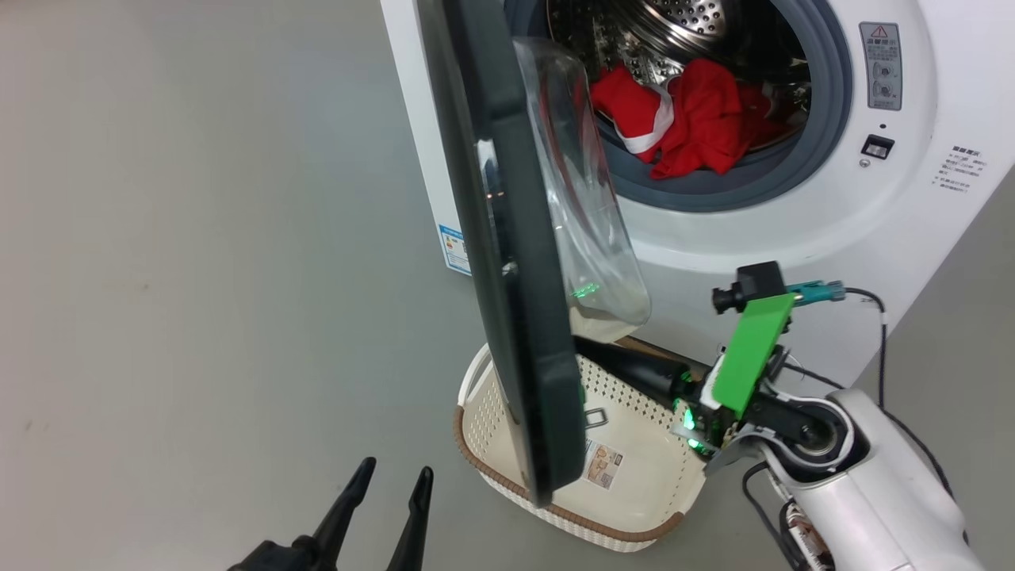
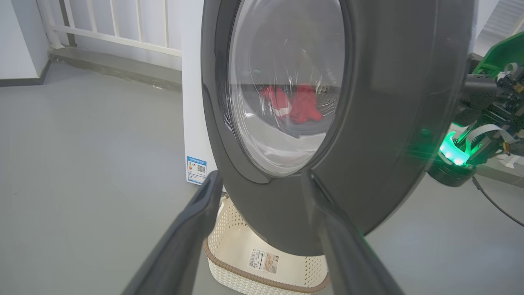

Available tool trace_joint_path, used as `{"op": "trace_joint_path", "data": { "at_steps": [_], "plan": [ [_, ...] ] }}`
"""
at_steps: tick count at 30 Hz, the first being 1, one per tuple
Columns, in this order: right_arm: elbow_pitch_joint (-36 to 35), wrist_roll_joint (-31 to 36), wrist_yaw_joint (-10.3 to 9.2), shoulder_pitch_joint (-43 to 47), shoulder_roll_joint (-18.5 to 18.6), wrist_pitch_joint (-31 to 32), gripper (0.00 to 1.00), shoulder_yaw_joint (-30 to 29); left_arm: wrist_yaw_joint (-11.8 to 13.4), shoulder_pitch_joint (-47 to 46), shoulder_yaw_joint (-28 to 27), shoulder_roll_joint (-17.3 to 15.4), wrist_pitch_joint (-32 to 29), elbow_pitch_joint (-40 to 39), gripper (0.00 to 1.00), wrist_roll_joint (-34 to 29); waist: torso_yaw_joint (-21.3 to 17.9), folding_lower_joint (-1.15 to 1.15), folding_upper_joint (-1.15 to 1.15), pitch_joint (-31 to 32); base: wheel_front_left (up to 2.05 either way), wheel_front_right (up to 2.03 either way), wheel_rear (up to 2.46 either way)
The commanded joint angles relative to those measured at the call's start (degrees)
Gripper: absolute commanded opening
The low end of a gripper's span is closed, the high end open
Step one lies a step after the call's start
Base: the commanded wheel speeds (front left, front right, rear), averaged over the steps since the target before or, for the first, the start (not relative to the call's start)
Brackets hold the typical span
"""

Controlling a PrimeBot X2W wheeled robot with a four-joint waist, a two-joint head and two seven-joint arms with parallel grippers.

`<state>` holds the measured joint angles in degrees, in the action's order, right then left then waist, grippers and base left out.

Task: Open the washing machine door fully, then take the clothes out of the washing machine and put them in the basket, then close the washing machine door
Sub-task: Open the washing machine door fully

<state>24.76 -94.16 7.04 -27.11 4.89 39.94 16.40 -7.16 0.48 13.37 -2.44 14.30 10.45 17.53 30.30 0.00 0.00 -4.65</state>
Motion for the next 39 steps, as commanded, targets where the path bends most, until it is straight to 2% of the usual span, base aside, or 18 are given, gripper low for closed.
{"op": "trace_joint_path", "data": {
  "at_steps": [1,19,29,39],
  "plan": [
    [-2.0,0.2,0.45,-0.6,-1.4,0.4,0.0,1.4,-0.1,-0.6,-2.1,-0.4,0.7,-1.7,1.0,-0.6,0.2,0.0,0.0,0.2,0.0,0.0,0.0],
    [-3.2,-7.4,0.45,-1.1,-2.0,-5.1,0.0,13.3,2.1,0.9,-4.7,-0.4,0.7,-2.8,1.0,-1.0,0.6,0.0,0.0,1.5,0.0,0.0,0.0],
    [-3.8,-9.2,0.45,-2.1,-2.0,-7.7,0.0,16.5,3.6,1.5,-5.3,-0.4,0.7,-3.8,1.0,-1.0,0.8,0.0,0.0,1.3,0.0,0.0,0.0],
    [-3.2,-8.7,0.45,-2.2,-2.0,-8.3,0.0,16.6,3.6,1.7,-5.3,-0.4,0.7,-4.1,1.0,-0.7,0.7,0.0,0.0,1.4,0.0,0.0,0.0]
  ]
}}
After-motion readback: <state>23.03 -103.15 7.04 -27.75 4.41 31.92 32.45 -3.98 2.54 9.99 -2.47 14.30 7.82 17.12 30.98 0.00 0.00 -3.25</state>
